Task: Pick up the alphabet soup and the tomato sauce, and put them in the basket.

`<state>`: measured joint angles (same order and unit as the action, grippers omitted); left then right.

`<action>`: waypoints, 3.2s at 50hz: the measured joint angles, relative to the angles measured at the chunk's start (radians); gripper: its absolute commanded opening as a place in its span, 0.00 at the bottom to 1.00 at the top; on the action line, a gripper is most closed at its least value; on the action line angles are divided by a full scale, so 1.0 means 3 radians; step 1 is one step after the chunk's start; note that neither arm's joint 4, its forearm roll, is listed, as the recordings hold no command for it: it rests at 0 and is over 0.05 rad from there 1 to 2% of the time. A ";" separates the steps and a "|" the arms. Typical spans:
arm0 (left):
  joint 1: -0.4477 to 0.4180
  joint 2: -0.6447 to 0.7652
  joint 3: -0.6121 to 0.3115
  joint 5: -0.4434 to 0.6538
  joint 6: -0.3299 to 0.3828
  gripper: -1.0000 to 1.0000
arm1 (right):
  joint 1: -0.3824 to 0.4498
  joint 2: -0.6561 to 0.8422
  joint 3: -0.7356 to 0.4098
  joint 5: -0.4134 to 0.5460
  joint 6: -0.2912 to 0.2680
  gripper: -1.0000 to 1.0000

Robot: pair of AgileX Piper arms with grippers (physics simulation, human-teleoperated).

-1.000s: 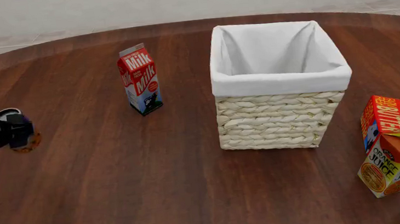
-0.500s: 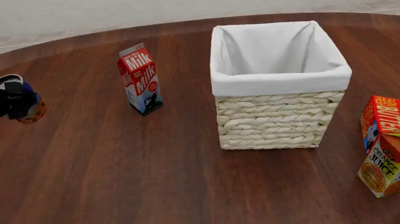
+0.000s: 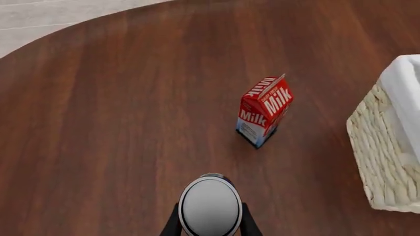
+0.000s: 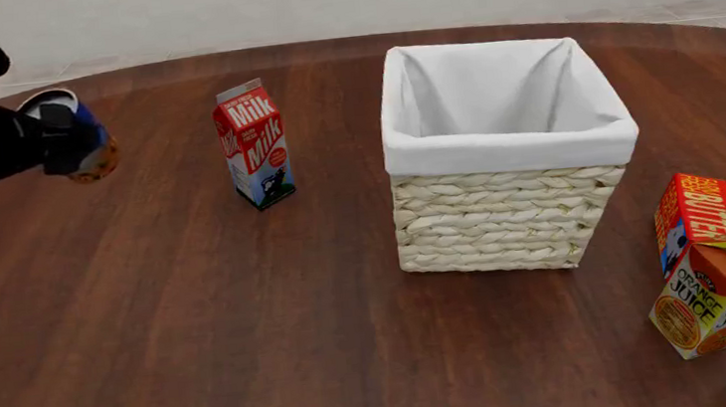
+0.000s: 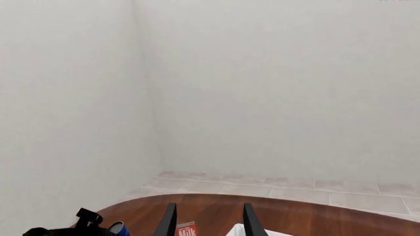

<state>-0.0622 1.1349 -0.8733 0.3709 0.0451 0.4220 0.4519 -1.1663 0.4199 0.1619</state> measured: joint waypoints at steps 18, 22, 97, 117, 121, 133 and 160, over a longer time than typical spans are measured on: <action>-0.0254 0.0086 -0.0263 0.0097 0.0048 0.00 | 0.0010 -0.0006 -0.0017 0.0009 -0.0008 1.00; -0.0311 0.0100 -0.0322 0.0120 0.0056 0.00 | 0.0013 -0.0008 -0.0019 0.0010 -0.0009 1.00; -0.1424 0.0758 -0.1285 0.0137 0.0165 0.00 | 0.0094 -0.0078 -0.0083 0.0083 0.0000 1.00; -0.1712 0.0950 -0.1456 0.0084 0.0164 0.00 | 0.0079 -0.0093 -0.0099 0.0095 0.0004 1.00; -0.1758 0.0979 -0.1488 0.0080 0.0171 0.00 | 0.0077 -0.0101 -0.0104 0.0103 0.0003 1.00; -0.1884 0.1068 -0.1578 0.0068 0.0191 0.00 | 0.0080 -0.0133 -0.0116 0.0135 0.0001 1.00; -0.2144 0.1313 -0.1804 0.0038 0.0228 0.00 | 0.0112 -0.0185 -0.0162 0.0204 -0.0004 1.00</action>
<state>-0.7054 1.5288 -1.4144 0.3824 0.1136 0.4557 0.3965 -1.2148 0.4813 0.1606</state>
